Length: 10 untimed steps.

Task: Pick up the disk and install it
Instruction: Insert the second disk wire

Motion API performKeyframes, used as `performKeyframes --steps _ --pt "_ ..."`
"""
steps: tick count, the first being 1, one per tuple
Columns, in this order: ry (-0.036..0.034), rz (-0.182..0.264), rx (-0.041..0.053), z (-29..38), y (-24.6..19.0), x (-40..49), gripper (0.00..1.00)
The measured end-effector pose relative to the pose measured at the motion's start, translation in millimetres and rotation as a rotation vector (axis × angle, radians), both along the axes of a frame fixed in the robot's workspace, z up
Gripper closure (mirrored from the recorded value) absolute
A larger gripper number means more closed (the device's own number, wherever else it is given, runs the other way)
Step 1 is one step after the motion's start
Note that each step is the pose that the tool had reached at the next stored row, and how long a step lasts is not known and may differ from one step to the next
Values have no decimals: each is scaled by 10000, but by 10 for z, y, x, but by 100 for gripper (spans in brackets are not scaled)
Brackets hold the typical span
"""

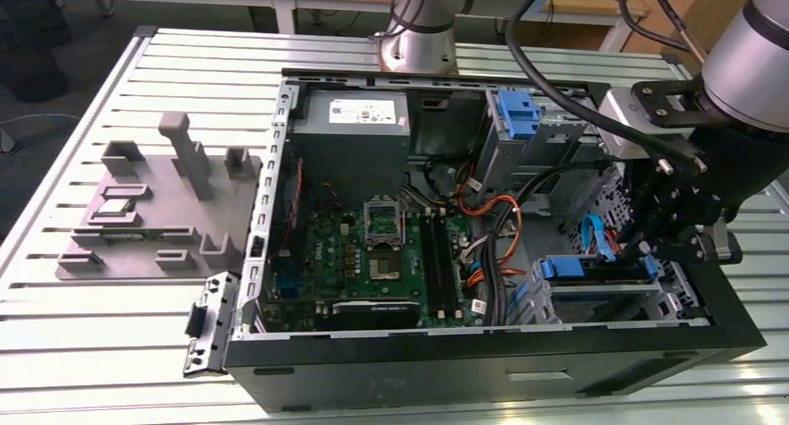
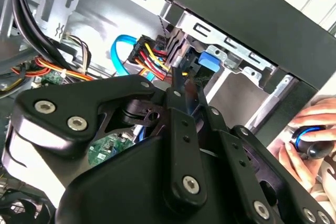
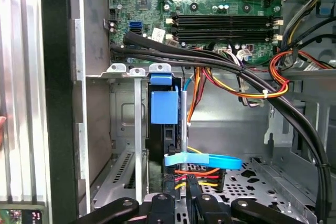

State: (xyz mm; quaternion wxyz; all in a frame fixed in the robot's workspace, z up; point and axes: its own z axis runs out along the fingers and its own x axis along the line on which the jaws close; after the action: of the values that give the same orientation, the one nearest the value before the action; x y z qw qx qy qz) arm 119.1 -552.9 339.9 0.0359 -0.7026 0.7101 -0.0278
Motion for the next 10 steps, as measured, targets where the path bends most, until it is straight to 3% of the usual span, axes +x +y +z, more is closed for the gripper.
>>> performKeyframes --steps 10 --pt "0 0 203 -41 0 1 76"
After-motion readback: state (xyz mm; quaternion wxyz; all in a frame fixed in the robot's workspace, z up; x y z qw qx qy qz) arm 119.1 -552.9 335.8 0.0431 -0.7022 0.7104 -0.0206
